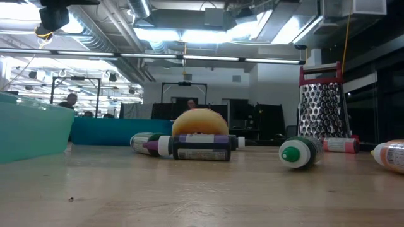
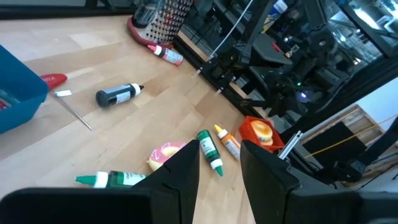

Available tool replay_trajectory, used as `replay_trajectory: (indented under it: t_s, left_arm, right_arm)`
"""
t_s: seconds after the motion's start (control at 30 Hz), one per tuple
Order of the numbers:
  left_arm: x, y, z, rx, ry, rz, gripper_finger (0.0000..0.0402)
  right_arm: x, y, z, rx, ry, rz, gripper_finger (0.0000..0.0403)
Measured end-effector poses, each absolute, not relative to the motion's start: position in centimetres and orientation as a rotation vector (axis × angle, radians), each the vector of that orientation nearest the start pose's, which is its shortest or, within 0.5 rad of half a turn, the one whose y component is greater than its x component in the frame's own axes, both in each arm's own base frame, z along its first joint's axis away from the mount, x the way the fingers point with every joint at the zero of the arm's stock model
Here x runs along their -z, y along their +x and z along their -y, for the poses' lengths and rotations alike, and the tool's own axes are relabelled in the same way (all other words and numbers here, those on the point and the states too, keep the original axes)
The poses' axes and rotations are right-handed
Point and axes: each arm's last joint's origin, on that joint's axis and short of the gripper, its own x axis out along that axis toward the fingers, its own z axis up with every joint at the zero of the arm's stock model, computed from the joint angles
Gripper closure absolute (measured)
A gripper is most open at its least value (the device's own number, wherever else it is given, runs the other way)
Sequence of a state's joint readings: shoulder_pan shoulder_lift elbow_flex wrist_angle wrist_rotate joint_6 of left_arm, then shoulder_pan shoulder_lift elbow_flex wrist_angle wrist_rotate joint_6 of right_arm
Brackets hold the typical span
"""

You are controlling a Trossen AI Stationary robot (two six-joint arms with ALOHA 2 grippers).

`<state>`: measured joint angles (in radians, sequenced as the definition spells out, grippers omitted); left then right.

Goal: Pick & Place Food Item
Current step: Put the pink donut into the red bin

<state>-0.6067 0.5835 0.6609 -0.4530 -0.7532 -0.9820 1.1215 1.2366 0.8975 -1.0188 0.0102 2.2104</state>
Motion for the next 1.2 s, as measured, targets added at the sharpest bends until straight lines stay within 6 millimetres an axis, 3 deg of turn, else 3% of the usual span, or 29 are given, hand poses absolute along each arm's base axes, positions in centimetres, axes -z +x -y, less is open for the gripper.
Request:
replay_trajectory:
  t_s: [0.13, 0.23, 0.43, 0.57, 0.7, 0.87, 1.2]
  left_arm:
    - [-29.6, 11.1, 5.2, -0.281, -0.722, -0.184, 0.029]
    - [-29.7, 11.1, 5.2, -0.286, -0.723, -0.162, 0.029]
    - [-30.5, 11.3, 5.3, -0.26, -0.688, -0.106, 0.029]
    - [-30.7, 11.4, 5.4, -0.248, -0.665, -0.091, 0.029]
    - [-30.7, 11.3, 5.4, -0.248, -0.66, -0.091, 0.029]
    - [-30.7, 11.4, 5.4, -0.238, -0.648, -0.098, 0.029]
    - [-30.7, 11.4, 5.4, -0.238, -0.626, -0.1, 0.029]
  right_arm:
    - [-26.5, 9.3, -18.1, 0.705, 1.009, -1.338, 0.0181]
    - [-28.8, 10.5, -17.5, 0.685, 1.045, -1.162, 0.0182]
    - [-33.0, 14.6, -15.3, 0.64, 1.057, -0.631, 0.0202]
    - [-34.5, 18.5, -13.7, 0.576, 0.901, -0.592, 0.0215]
    - [-33.9, 23.2, -12.4, 0.455, 0.771, -0.674, 0.0224]
    - [-31.0, 28.8, -10.8, 0.305, 0.644, -0.817, 0.0231]
    - [-25.8, 35.8, -7.1, 0.047, 0.615, -0.912, 0.0233]
